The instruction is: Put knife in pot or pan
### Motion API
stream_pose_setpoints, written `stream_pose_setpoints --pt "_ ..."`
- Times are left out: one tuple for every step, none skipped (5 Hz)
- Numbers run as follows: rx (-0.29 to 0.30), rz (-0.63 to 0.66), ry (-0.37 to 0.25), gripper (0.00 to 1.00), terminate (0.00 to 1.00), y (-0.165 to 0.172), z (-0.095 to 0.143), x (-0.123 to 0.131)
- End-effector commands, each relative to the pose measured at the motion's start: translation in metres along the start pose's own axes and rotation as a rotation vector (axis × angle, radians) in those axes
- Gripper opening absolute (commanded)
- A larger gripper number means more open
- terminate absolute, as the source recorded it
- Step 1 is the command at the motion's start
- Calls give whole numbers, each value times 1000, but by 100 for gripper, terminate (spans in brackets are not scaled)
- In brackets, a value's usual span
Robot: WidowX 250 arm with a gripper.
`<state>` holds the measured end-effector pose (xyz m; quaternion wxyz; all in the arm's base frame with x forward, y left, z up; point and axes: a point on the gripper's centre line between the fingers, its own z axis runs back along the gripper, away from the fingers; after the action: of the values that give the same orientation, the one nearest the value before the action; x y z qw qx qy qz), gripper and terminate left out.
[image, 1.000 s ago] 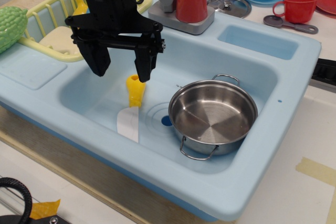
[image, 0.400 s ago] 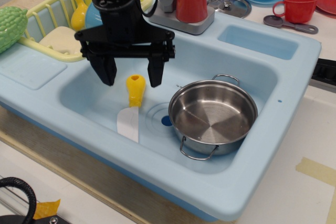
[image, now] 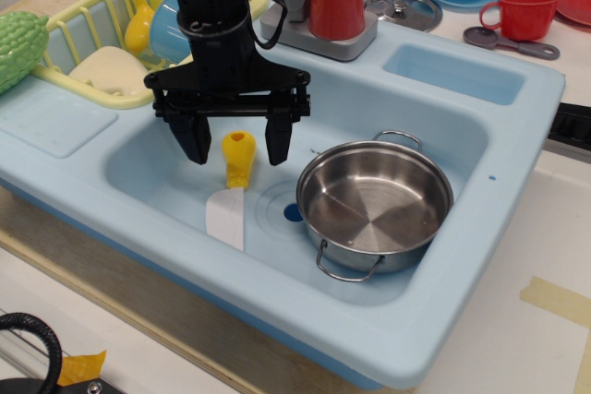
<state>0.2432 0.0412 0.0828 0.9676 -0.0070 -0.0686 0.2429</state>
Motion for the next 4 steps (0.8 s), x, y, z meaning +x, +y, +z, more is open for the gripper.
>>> stream_pose_setpoints --pt "-7 22 -19 100 0 1 0 18" --pt "-10 18 0 100 0 0 -9 25" --pt "-22 13 -11 100 0 1 -14 27" --pt "-32 14 1 100 0 2 -21 28"
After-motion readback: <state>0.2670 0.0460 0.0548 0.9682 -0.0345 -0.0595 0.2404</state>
